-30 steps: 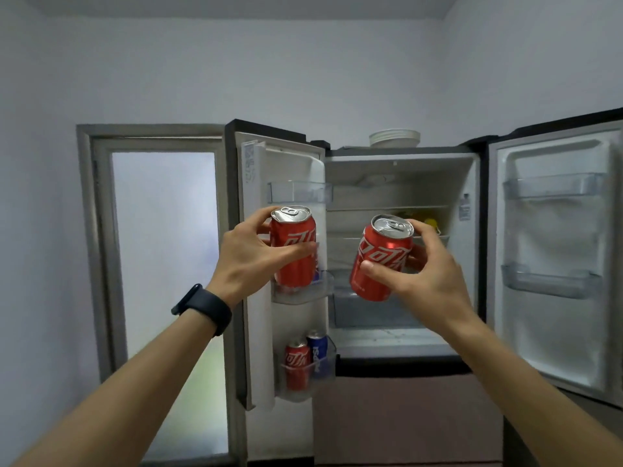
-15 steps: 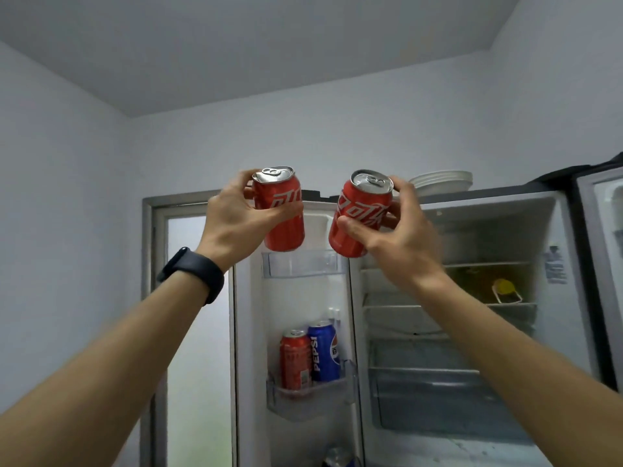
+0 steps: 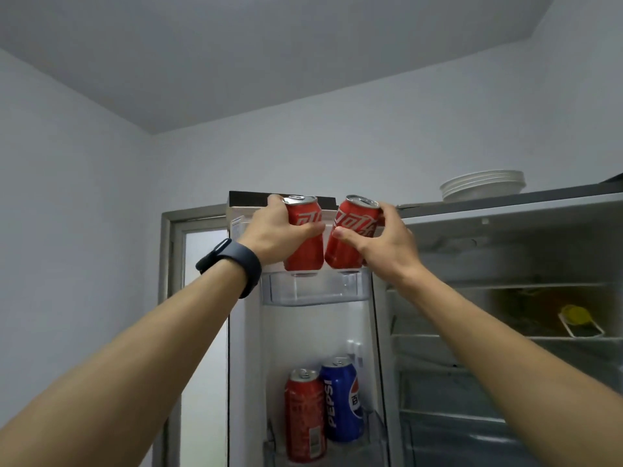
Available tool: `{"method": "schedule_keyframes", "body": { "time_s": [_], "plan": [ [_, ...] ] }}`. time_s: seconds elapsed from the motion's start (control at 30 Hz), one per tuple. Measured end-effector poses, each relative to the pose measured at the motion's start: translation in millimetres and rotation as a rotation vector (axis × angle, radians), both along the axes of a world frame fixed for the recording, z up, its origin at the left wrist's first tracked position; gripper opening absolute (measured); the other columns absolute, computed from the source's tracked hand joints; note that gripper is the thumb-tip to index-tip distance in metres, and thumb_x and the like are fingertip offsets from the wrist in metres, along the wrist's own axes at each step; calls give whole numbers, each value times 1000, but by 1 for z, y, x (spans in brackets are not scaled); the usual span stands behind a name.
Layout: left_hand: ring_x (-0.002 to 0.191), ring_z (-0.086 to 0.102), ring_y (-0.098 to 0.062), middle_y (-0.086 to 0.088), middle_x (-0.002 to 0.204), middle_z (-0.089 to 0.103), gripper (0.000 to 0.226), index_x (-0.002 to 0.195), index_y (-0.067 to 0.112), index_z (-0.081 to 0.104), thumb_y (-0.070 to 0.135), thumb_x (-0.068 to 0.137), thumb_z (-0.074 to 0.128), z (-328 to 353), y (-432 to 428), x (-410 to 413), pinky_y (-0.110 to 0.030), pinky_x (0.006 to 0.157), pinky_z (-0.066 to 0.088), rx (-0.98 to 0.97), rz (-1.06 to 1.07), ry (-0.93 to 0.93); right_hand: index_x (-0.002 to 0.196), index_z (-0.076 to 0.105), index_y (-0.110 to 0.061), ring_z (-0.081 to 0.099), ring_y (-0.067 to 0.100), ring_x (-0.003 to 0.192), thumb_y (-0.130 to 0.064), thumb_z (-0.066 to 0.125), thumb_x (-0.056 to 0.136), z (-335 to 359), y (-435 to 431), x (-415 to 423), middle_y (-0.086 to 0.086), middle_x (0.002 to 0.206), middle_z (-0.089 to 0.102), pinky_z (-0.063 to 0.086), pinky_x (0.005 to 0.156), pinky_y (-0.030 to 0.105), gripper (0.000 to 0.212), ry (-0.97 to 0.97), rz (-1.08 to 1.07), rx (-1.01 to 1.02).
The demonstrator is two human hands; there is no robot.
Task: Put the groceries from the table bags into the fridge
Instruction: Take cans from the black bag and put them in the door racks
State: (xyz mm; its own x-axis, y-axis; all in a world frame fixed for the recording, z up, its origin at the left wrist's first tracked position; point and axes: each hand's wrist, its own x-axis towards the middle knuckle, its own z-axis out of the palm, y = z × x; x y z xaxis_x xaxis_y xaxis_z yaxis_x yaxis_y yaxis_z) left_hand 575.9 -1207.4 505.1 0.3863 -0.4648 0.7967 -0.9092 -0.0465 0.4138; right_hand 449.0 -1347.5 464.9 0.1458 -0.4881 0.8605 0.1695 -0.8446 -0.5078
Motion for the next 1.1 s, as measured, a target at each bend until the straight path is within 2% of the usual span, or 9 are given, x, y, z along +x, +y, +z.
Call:
{"method": "schedule_keyframes", "body": {
  "time_s": [0.13, 0.33, 0.43, 0.57, 0.67, 0.77, 0.87, 1.0, 1.1],
  "plan": [
    [88, 60, -13, -1, 107, 61, 69, 123, 9, 38, 49, 81, 75, -2, -8, 4, -28, 72, 54, 177, 53, 27, 132, 52, -23, 60, 12, 105, -50, 85, 72, -3, -20, 13, -8, 113, 61, 49, 89, 25, 73, 170, 30, -34],
    [104, 65, -24, -6, 119, 62, 75, 130, 13, 37, 59, 81, 71, 0, -18, 14, -39, 91, 55, 316, 137, 88, 116, 46, -28, 59, 13, 100, -56, 82, 73, -4, -41, 21, -4, 110, 58, 50, 84, 26, 63, 314, 150, -1],
    [110, 62, -27, -7, 125, 60, 83, 134, 14, 40, 68, 78, 67, -1, -19, 16, -43, 96, 53, 346, 231, 66, 120, 44, -28, 60, 13, 102, -53, 83, 72, -6, -44, 22, -5, 113, 58, 52, 79, 24, 67, 345, 218, -12],
    [105, 64, -20, 0, 120, 62, 87, 132, 21, 44, 58, 64, 84, -4, -17, 16, -40, 95, 54, 361, 243, 48, 121, 48, -32, 65, 13, 101, -47, 90, 64, -4, -50, 19, -7, 110, 64, 56, 93, 37, 72, 429, 269, 0],
    [100, 66, -16, 4, 115, 64, 86, 128, 25, 44, 48, 60, 91, 2, -16, 10, -37, 88, 58, 387, 206, 79, 107, 65, -28, 69, 9, 92, -34, 90, 68, 8, -53, 10, -9, 101, 72, 54, 92, 30, 47, 566, 282, 3],
    [93, 67, -16, 4, 106, 65, 74, 121, 24, 48, 39, 63, 92, 4, -18, 2, -32, 70, 60, 364, 204, 69, 109, 72, -22, 72, 11, 92, -37, 92, 63, 11, -56, 13, -7, 98, 76, 57, 93, 34, 53, 576, 270, 8],
    [94, 66, -16, 3, 108, 64, 72, 124, 23, 50, 38, 67, 90, 3, -20, 1, -29, 66, 57, 375, 210, 53, 109, 72, -23, 71, 11, 92, -44, 91, 62, 4, -59, 20, -7, 97, 76, 57, 91, 35, 54, 552, 236, 25],
    [99, 64, -18, 2, 112, 63, 73, 127, 23, 49, 38, 68, 89, 3, -20, 3, -37, 81, 59, 382, 218, 38, 119, 66, -26, 68, 11, 97, -51, 88, 64, 6, -56, 19, -8, 105, 72, 56, 92, 34, 65, 566, 167, -23],
    [101, 64, -19, 2, 114, 64, 75, 130, 23, 49, 37, 69, 89, 1, -22, 5, -40, 88, 58, 371, 218, 33, 135, 51, -28, 60, 17, 116, -52, 84, 70, 3, -51, 14, -7, 126, 63, 48, 102, 38, 78, 539, 113, -49]
  ]
}}
